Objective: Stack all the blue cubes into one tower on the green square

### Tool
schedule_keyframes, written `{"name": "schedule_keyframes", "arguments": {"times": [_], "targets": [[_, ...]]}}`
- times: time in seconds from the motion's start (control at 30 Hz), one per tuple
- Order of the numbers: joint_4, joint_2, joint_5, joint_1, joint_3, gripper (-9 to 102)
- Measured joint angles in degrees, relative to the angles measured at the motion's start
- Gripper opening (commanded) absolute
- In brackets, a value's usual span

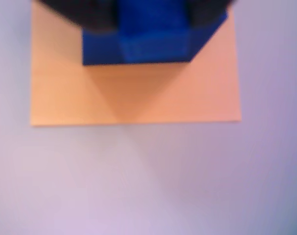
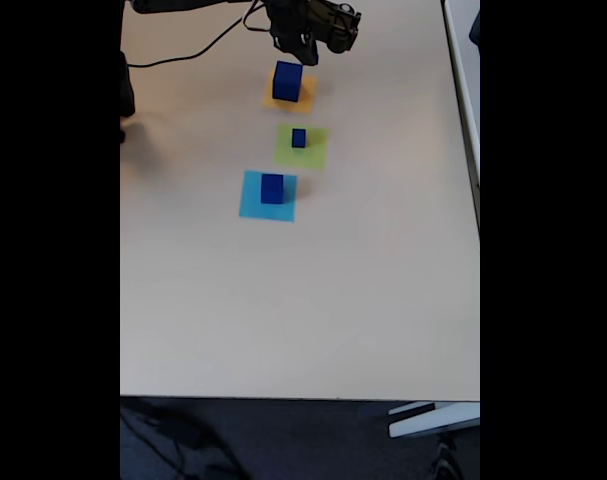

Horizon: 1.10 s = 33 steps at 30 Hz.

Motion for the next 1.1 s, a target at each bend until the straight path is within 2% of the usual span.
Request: {"name": "schedule_keyframes", "arguments": {"times": [0.47, 1.1], "targets": [[5.2, -1.0, 1.8, -2.4, 0.0, 0], [3.9, -2.7, 4.3, -4.4, 5.6, 0]]}}
